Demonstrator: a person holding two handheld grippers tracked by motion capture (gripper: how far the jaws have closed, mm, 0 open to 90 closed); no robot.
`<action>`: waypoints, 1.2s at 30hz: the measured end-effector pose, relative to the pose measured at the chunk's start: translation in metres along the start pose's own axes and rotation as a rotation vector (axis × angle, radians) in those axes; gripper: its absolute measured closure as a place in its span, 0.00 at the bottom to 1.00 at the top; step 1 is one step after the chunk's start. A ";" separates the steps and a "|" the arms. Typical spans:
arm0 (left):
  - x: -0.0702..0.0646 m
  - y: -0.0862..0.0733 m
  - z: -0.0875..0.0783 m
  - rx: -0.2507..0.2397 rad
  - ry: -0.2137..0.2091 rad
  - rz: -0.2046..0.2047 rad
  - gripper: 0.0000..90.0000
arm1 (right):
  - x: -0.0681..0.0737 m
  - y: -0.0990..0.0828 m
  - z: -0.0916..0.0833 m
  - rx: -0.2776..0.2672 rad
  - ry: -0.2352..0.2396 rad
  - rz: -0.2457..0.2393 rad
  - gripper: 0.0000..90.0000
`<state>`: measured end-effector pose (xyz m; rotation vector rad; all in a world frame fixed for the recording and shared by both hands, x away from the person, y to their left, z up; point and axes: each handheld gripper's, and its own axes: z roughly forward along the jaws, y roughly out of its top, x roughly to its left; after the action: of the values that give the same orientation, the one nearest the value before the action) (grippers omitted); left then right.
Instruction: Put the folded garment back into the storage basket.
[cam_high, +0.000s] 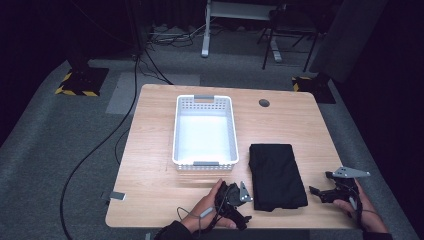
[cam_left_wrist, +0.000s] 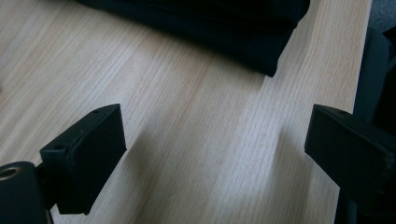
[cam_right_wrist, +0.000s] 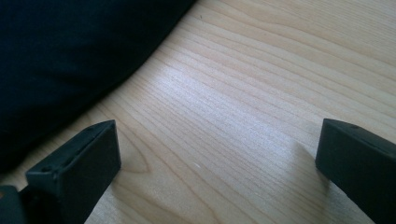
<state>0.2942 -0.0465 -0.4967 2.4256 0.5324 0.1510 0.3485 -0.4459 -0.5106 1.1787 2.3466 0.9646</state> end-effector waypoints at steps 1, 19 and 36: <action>0.000 0.001 0.001 -0.004 -0.004 -0.002 0.06 | 0.000 0.000 0.000 0.000 0.000 0.000 0.00; -0.003 0.019 0.016 0.015 0.004 0.006 0.06 | 0.000 0.000 0.000 0.000 0.001 -0.001 0.00; -0.007 0.031 0.030 0.019 0.007 0.002 0.05 | 0.000 0.000 0.000 0.000 0.002 -0.002 0.00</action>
<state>0.3059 -0.0885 -0.5007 2.4448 0.5367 0.1565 0.3483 -0.4460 -0.5106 1.1762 2.3483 0.9655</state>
